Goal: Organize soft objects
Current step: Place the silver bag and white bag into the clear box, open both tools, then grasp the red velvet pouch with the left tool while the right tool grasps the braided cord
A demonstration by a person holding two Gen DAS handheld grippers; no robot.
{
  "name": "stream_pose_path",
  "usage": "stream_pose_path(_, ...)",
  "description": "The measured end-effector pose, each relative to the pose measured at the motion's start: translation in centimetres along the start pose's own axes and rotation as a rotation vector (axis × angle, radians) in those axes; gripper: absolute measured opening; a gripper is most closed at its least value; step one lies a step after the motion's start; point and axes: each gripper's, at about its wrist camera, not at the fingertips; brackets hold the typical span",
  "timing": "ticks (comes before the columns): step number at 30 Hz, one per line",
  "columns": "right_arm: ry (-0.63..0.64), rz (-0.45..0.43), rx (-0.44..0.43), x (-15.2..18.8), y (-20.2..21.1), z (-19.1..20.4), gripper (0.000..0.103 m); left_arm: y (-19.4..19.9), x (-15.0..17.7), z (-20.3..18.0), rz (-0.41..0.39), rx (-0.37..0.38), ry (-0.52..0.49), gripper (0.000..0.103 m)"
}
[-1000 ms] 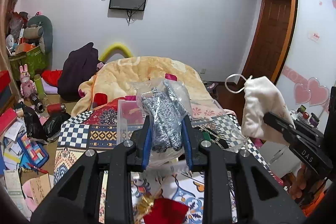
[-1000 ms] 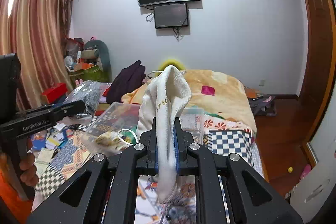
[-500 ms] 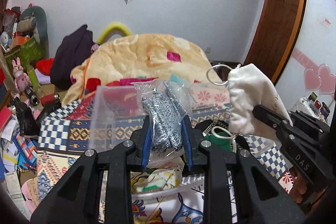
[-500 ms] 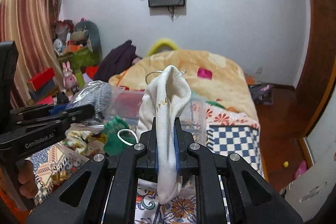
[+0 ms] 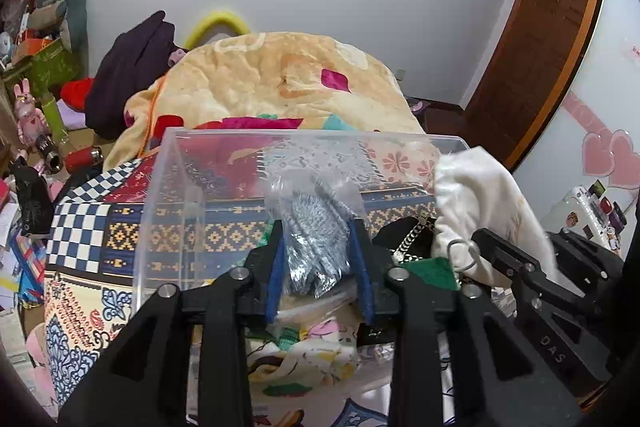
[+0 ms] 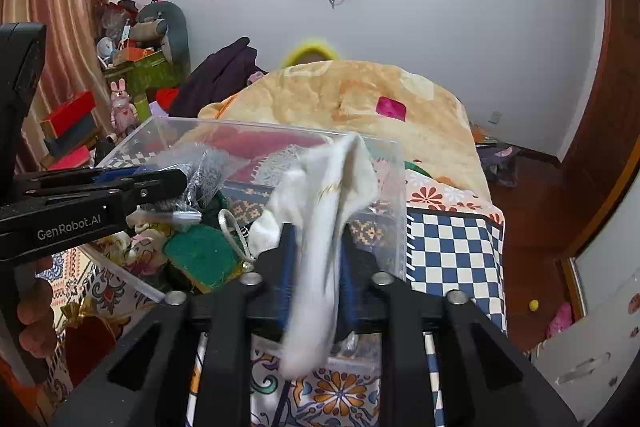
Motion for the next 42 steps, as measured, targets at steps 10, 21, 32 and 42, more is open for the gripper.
stream_pose_path(10, 0.036, -0.108, 0.012, 1.2, 4.2, 0.0, 0.054, 4.7, 2.2, -1.2, -0.108, -0.051, -0.068, 0.058)
stream_pose_path(21, 0.012, -0.228, 0.003, 3.6, 9.0, -0.4, 0.080, 11.7, 5.3, -1.2, -0.238, -0.022, -0.086, 0.079)
stream_pose_path(32, -0.045, -0.071, -0.083, 7.0, 5.5, -0.3, 0.086, 10.0, 10.4, -0.5, -0.136, -0.082, -0.098, 0.092)
stream_pose_path(42, -0.069, 0.088, -0.061, 10.7, 1.8, -1.0, 0.086, 5.3, 14.3, 0.0, 0.035, -0.077, -0.077, 0.092)
Point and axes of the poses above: each gripper's, at about its wrist camera, not at the fingertips, and y roughly against the way its jaws point, z to its left, x to its underside, and after that the axes turned 14 degrees about z, right-handed
